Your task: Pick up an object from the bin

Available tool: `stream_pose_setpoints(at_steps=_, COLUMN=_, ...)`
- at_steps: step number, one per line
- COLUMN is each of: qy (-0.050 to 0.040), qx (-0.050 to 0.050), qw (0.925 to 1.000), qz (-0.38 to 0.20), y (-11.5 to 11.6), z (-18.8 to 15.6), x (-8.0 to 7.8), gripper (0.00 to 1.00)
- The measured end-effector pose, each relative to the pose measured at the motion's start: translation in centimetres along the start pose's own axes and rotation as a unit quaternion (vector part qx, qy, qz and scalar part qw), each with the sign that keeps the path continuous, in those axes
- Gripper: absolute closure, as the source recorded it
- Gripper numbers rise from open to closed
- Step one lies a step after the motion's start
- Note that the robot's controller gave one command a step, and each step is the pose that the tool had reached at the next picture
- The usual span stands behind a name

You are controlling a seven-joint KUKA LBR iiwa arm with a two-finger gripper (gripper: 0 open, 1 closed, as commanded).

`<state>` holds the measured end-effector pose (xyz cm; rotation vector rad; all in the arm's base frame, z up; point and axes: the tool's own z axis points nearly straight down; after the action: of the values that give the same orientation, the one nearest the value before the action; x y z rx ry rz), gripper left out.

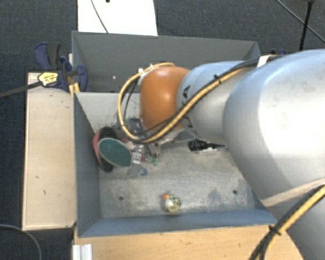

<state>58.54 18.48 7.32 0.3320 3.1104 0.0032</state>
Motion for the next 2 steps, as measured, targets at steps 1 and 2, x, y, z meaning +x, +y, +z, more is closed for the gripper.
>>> stream_pose_setpoints(at_steps=1, qy=0.0042, qx=0.001, qw=0.9998, qz=0.021, y=-2.4, z=-2.9, x=0.3, gripper=0.00)
stream_pose_setpoints(at_steps=2, qy=0.0043, qx=0.001, qw=0.9928, qz=0.119, y=-1.0, z=-2.7, x=0.2, gripper=0.00)
